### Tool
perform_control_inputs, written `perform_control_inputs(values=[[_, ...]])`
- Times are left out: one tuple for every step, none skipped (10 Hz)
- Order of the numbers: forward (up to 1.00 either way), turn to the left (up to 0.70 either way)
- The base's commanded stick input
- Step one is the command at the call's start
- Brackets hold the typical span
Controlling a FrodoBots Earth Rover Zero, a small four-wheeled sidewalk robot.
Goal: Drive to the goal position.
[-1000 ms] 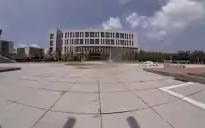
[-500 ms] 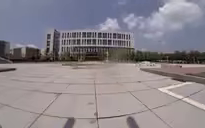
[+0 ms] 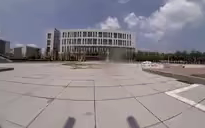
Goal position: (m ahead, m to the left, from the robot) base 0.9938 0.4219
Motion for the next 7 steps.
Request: perform_control_inputs(values=[[0.70, 0.00], [0.70, 0.00], [0.70, 0.00], [0.70, 0.00], [0.70, 0.00], [0.70, 0.00], [0.70, 0.00]])
